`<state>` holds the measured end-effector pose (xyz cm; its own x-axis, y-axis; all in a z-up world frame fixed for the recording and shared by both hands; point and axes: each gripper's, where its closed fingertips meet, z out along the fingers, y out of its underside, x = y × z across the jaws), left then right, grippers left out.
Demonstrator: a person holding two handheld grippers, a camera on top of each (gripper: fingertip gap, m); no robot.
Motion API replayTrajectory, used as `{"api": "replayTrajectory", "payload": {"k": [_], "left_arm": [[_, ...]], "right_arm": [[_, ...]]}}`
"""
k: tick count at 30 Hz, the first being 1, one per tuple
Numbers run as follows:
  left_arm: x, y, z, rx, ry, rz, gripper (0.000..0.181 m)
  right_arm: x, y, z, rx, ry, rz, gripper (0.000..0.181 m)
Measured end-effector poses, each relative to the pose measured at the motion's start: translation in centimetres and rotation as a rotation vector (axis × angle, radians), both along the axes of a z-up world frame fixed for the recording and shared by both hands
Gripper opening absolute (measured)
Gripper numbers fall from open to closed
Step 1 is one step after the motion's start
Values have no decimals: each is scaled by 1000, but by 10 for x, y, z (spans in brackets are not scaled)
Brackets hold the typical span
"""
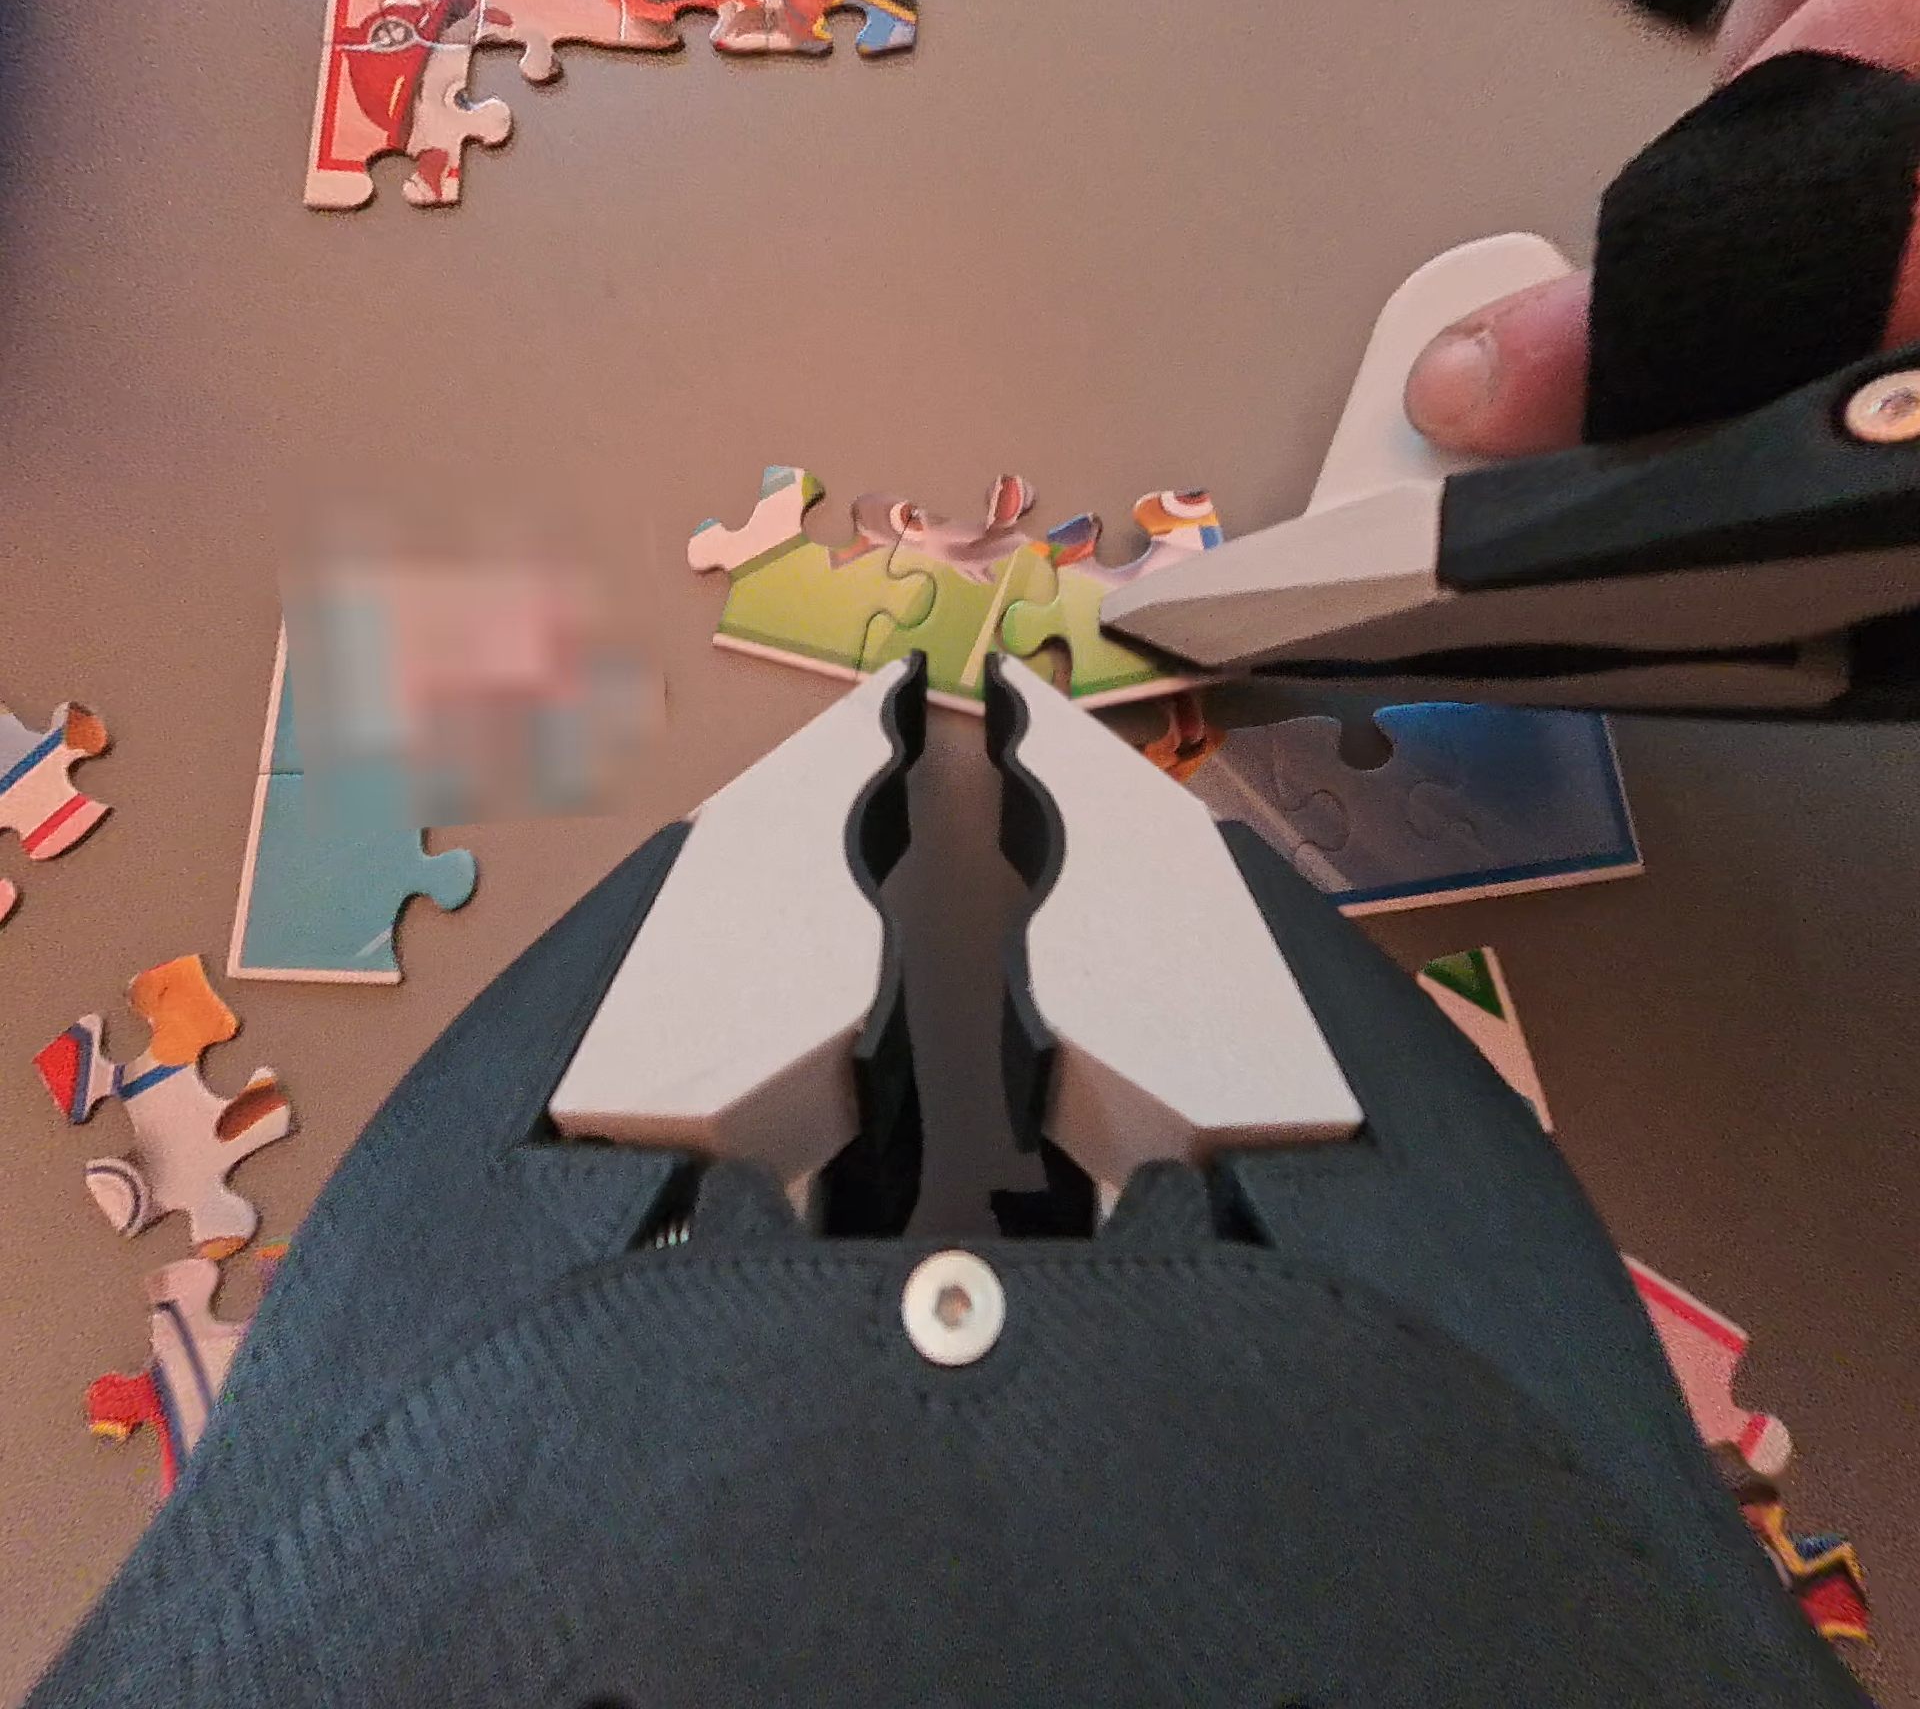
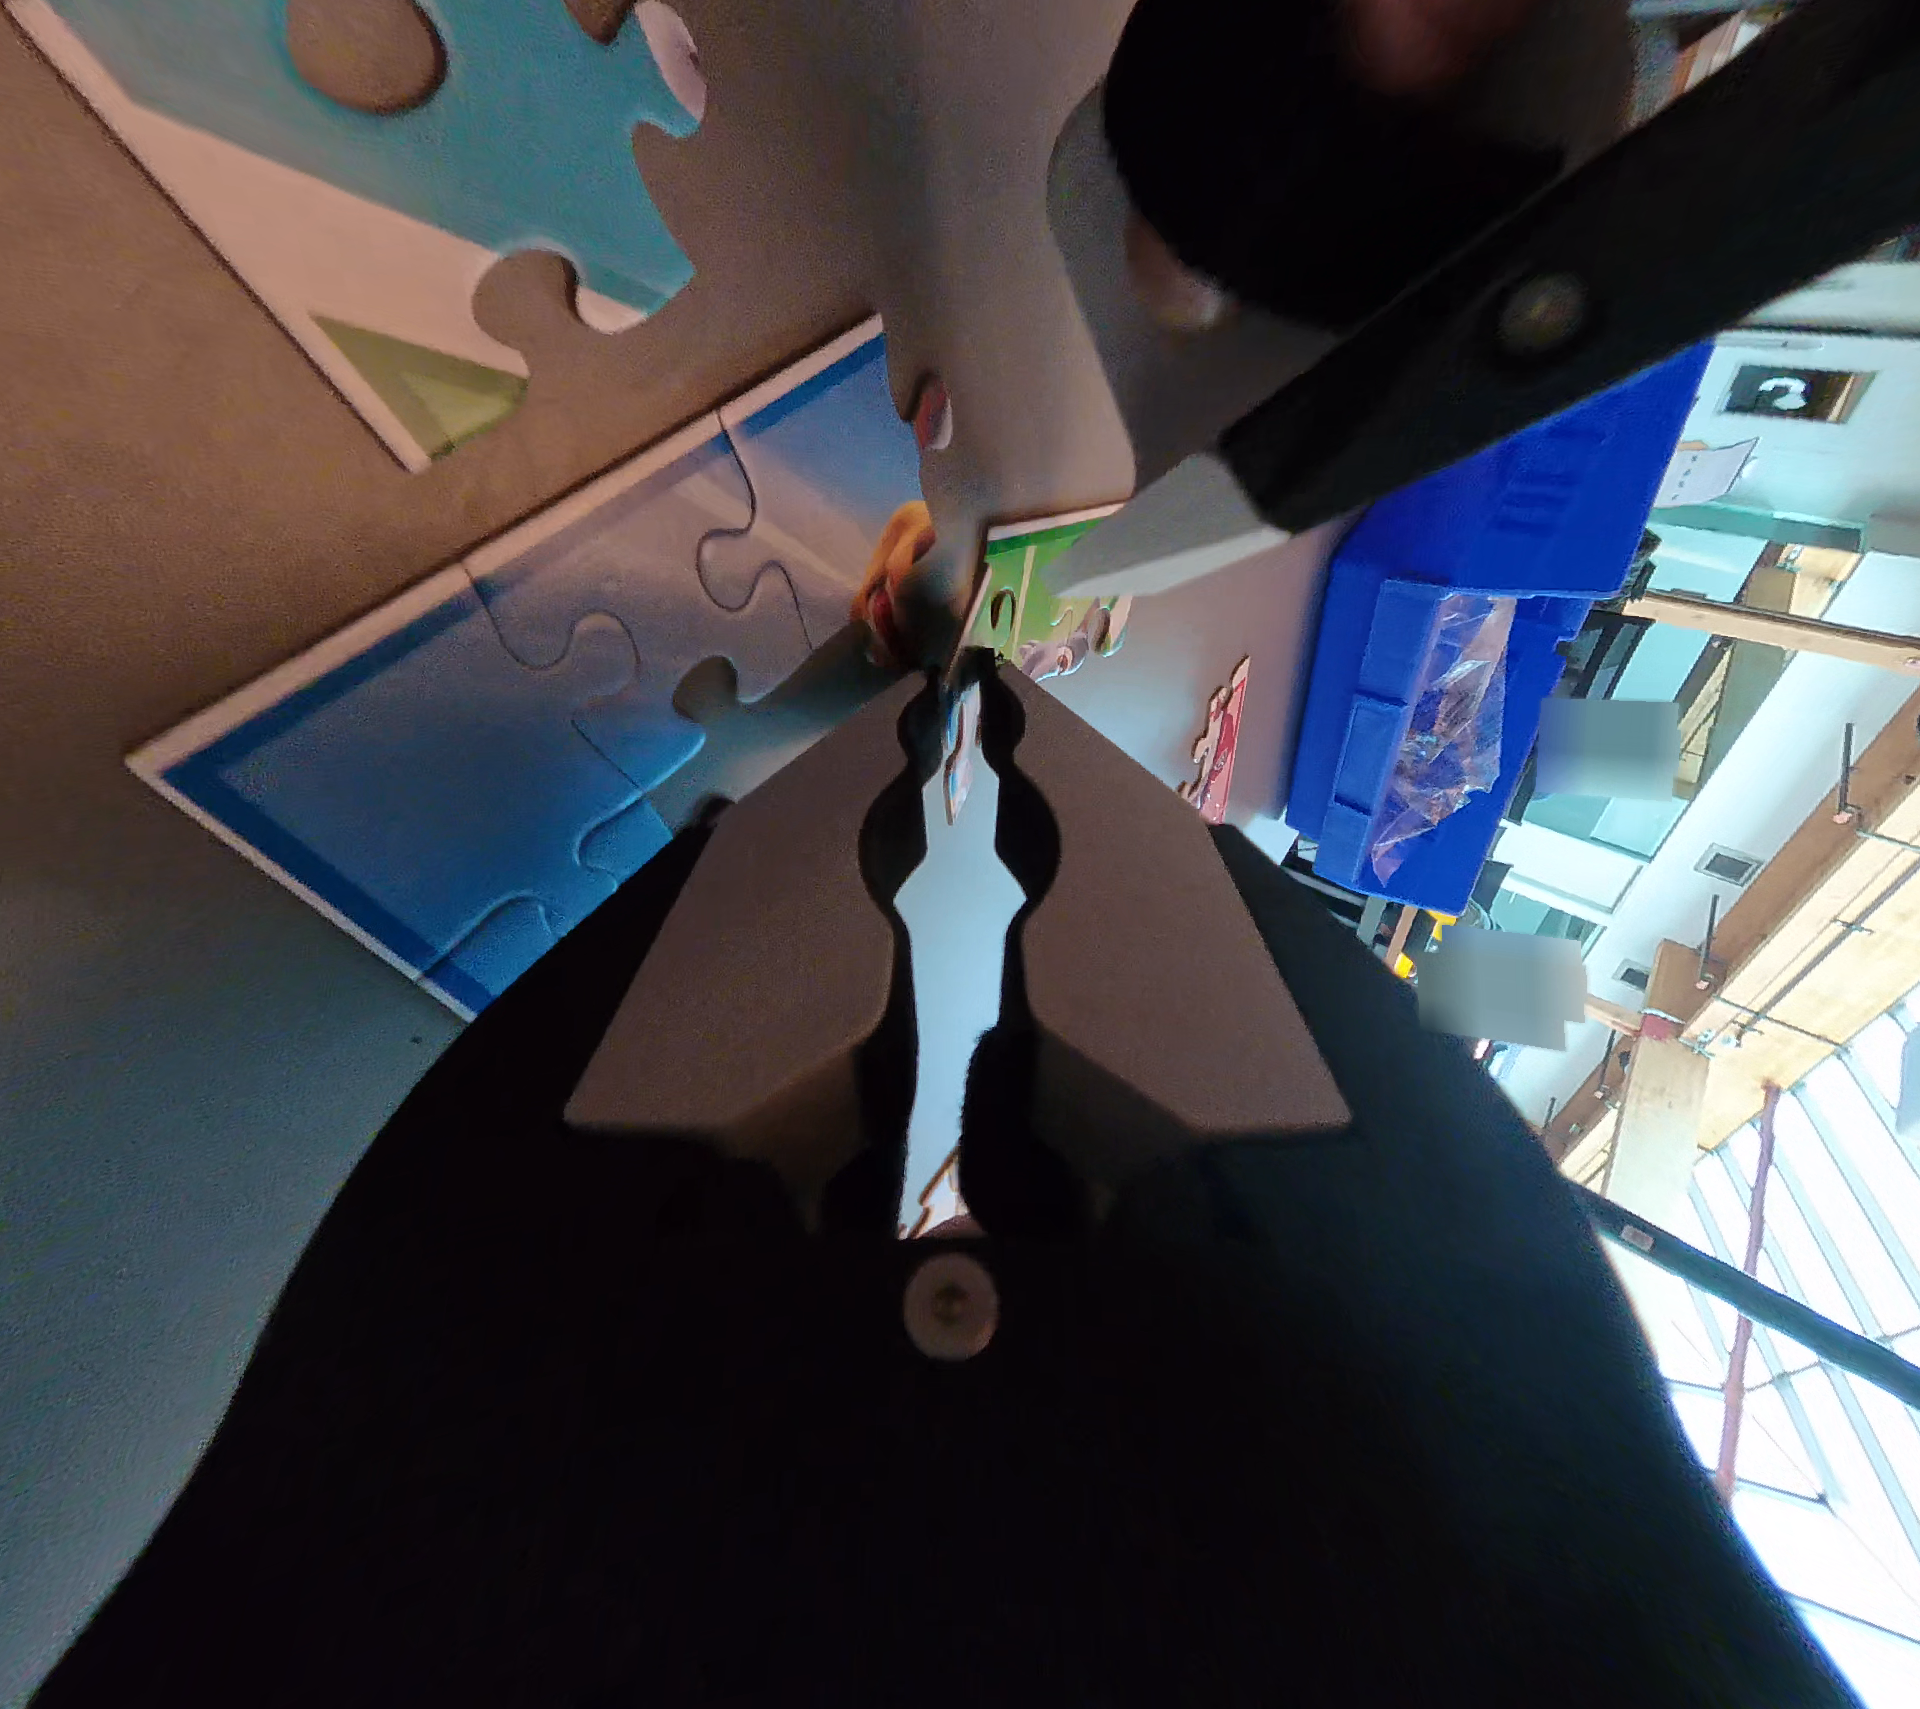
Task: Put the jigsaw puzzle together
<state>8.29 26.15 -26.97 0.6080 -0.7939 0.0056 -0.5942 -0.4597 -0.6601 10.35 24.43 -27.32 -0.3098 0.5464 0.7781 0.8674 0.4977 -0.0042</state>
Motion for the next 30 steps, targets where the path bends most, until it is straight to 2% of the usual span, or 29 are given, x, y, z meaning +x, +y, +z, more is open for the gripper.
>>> {"api": "replayTrajectory", "payload": {"k": [7, 14, 30], "left_arm": [[8, 6, -6, 36, 86, -64, 12], [26, 14, -7, 24, 79, -94, 8], [37, 10, 0, 20, 39, -145, 12]], "right_arm": [[19, 22, 0, 29, -12, 56, 5], [27, 27, 1, -25, -14, -61, 7], [40, 33, 10, -171, 19, -156, 35]]}}
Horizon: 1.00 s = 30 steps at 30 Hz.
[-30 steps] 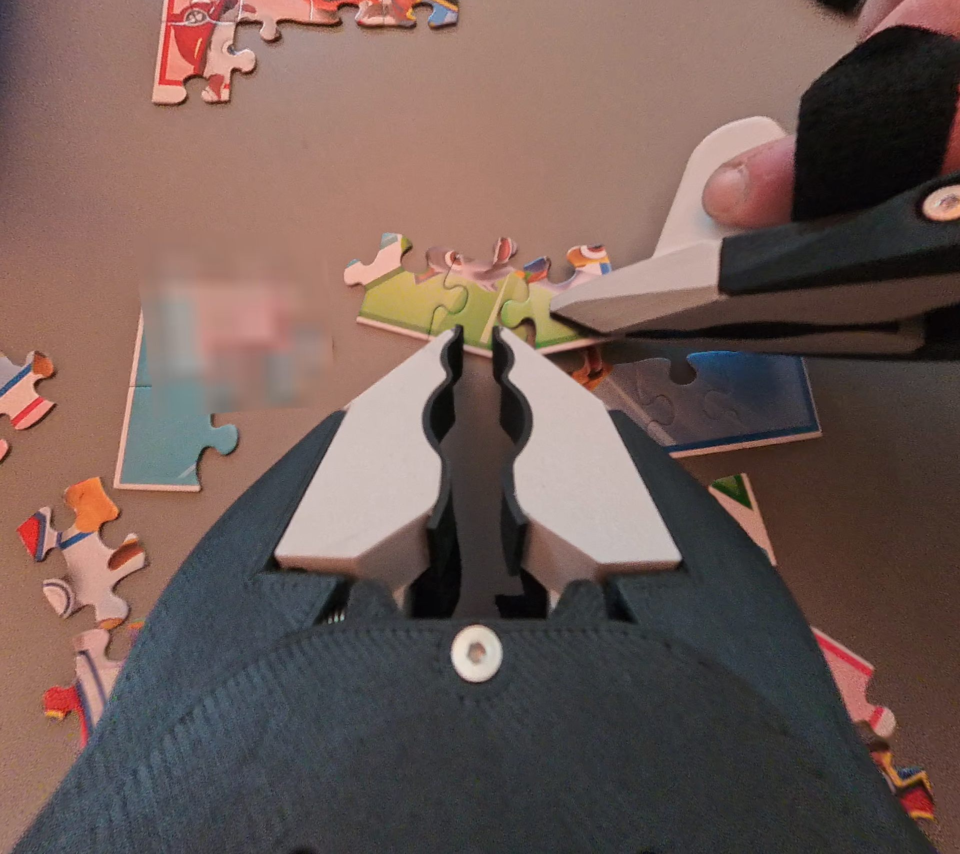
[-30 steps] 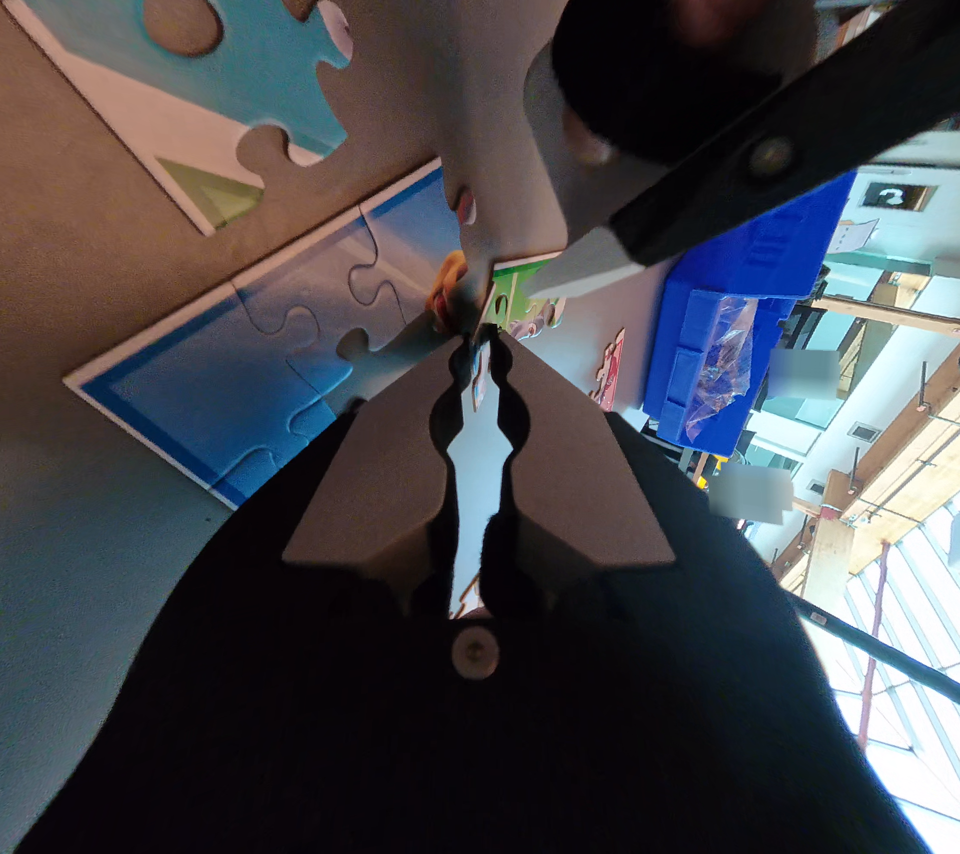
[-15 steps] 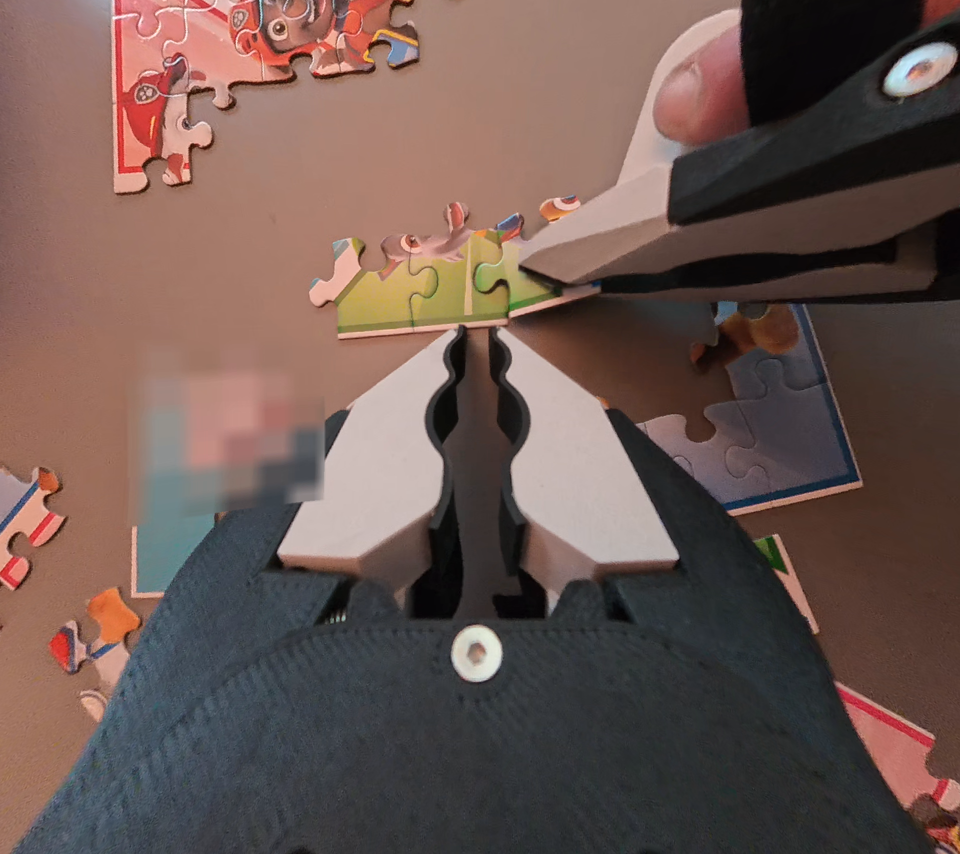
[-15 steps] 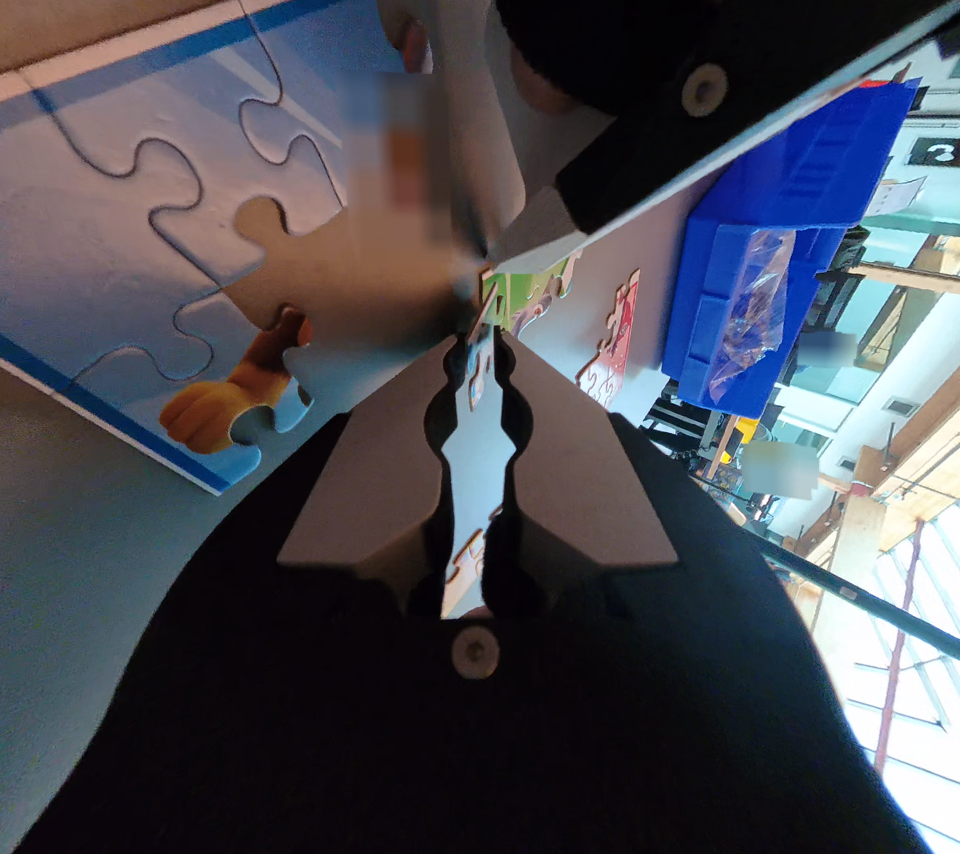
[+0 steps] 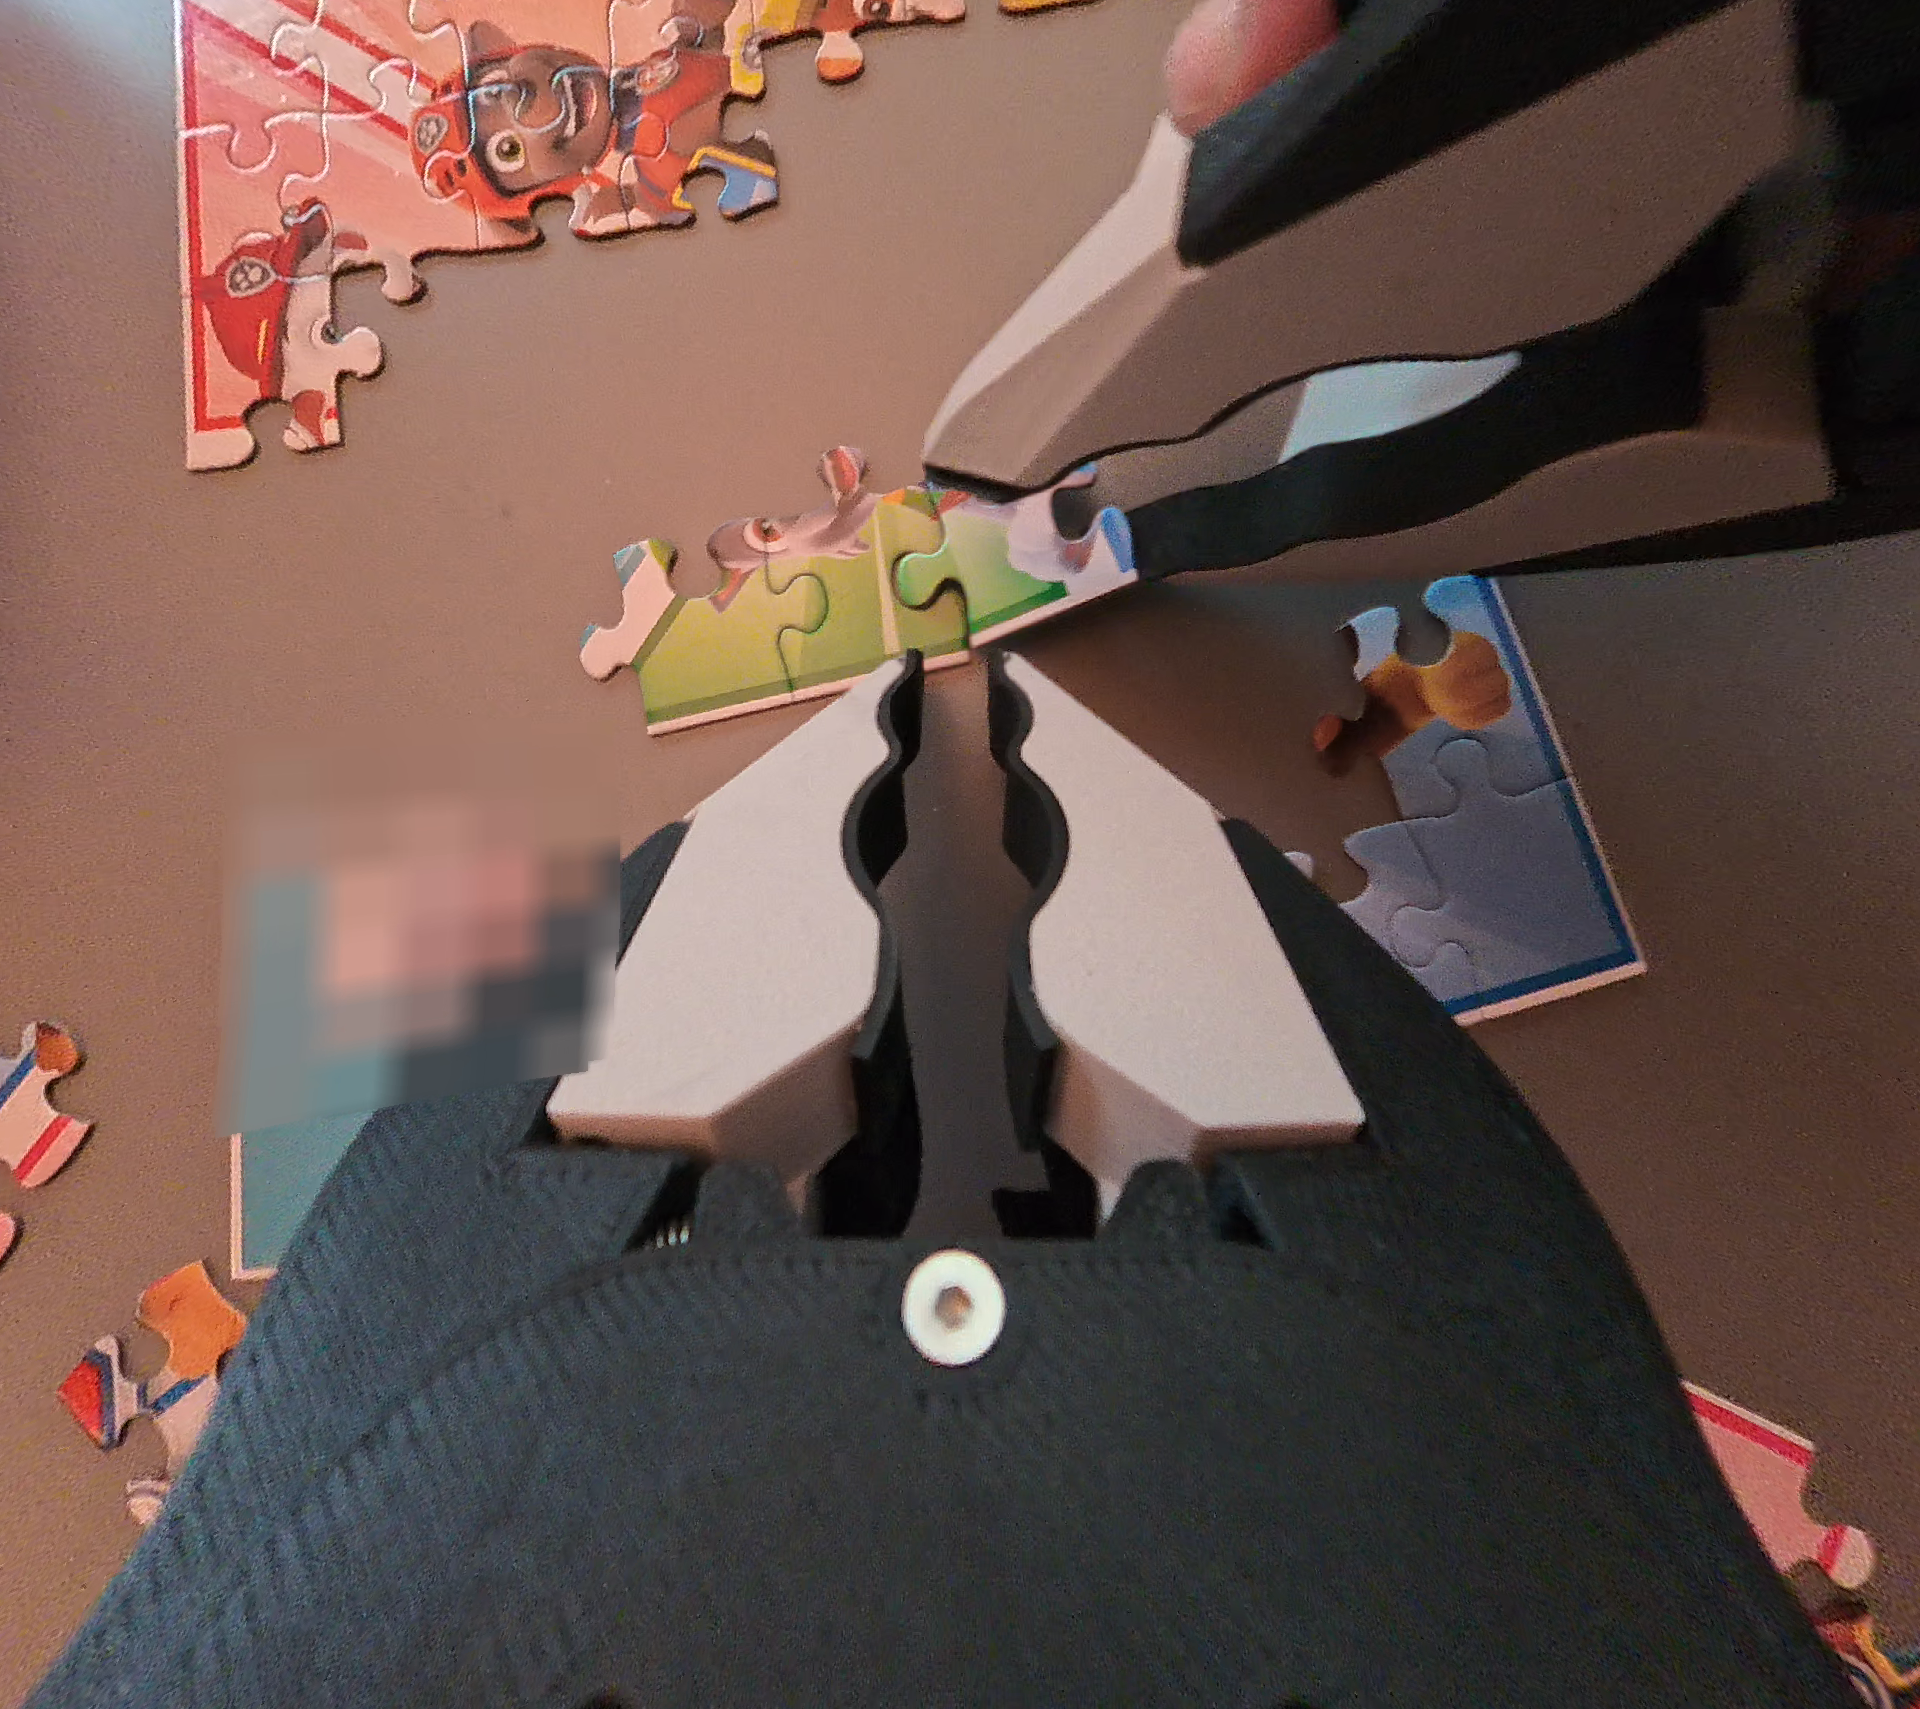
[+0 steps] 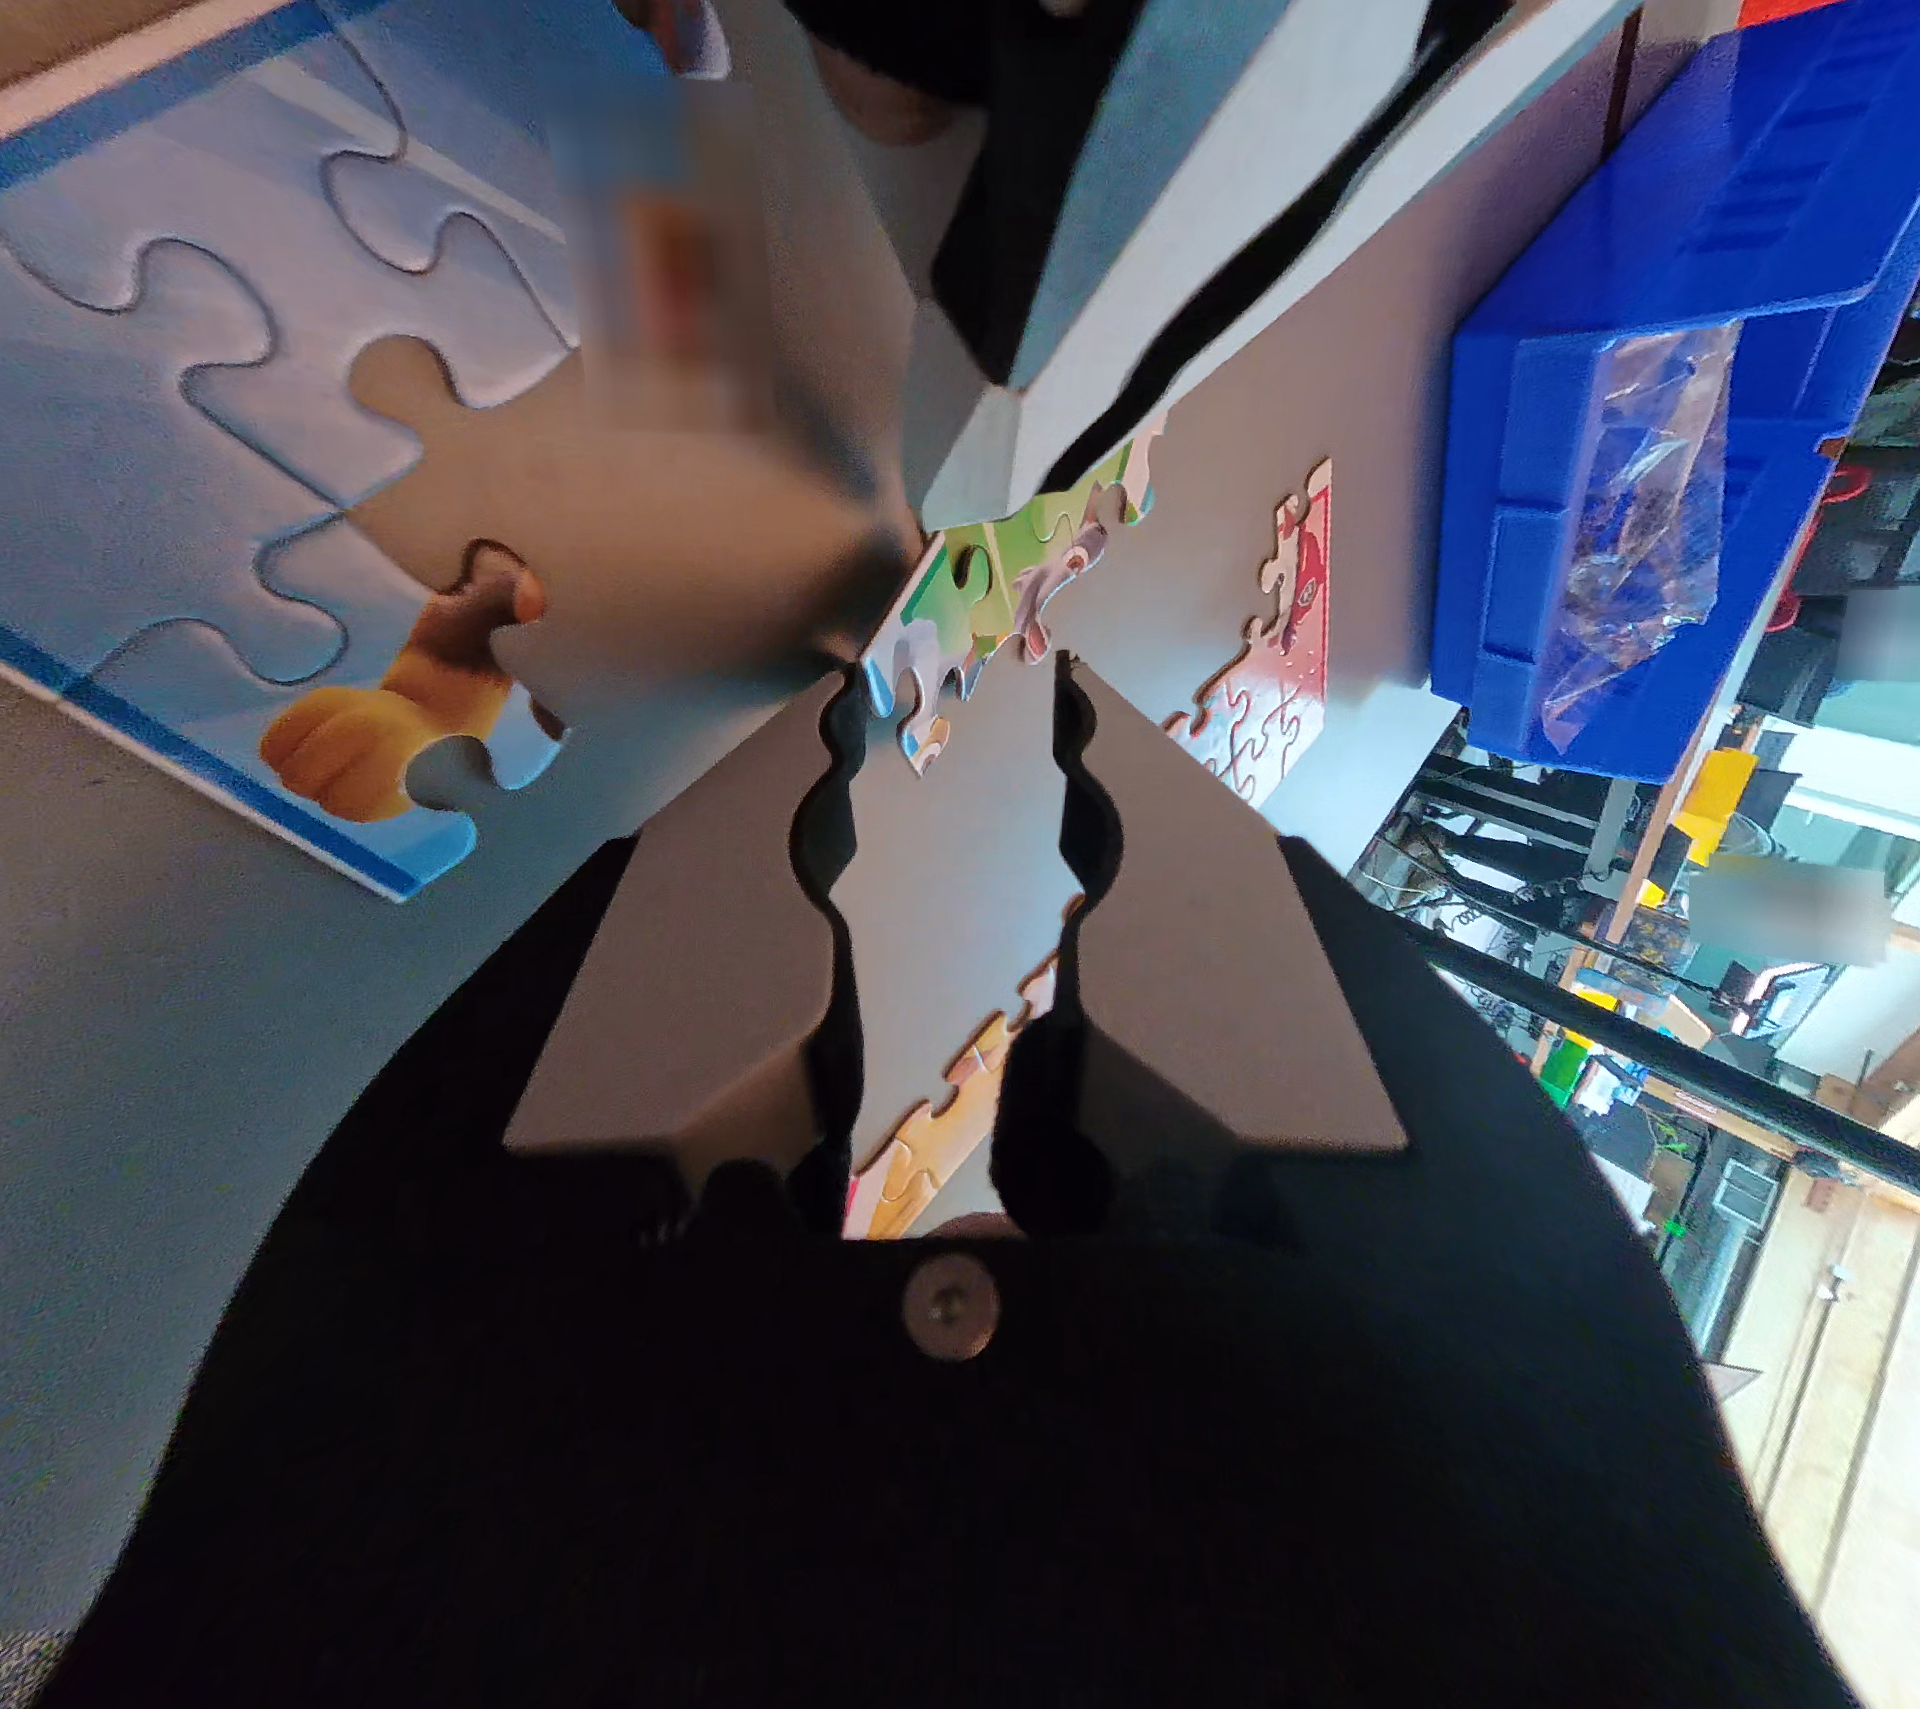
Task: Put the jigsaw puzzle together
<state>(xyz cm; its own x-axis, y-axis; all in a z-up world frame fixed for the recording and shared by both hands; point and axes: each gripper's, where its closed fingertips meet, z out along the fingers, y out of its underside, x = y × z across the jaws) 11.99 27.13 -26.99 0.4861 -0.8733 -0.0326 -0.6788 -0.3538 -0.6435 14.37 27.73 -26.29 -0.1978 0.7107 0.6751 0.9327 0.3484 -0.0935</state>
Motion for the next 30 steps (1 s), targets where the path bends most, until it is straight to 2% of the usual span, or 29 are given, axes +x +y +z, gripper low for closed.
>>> {"api": "replayTrajectory", "payload": {"k": [5, 8, 11, 15, 17, 20, 25, 30], "left_arm": [[8, -2, 7, 24, -18, -23, 11], [12, -1, 2, 26, -3, -30, 12], [13, -1, -2, 22, 9, -32, 11], [11, 0, -5, 20, 22, -26, 11], [9, 1, -6, 19, 24, -18, 10], [6, 2, -3, 19, 14, -6, 10], [-1, -1, 2, 14, 29, 12, 9], [-24, -11, 22, 31, 16, 70, 9]], "right_arm": [[0, -1, -1, -67, 45, 0, 33], [3, -2, 0, -125, 82, -9, 40], [8, -2, 5, -184, 132, -25, 60], [13, -14, 8, -342, 241, -27, 63], [15, -15, 12, -425, 320, -49, 57], [12, -16, 14, -504, 403, -50, 30], [-3, 1, 1, -477, 393, -65, 3], [-12, 16, -13, -461, 351, -79, 0]]}}
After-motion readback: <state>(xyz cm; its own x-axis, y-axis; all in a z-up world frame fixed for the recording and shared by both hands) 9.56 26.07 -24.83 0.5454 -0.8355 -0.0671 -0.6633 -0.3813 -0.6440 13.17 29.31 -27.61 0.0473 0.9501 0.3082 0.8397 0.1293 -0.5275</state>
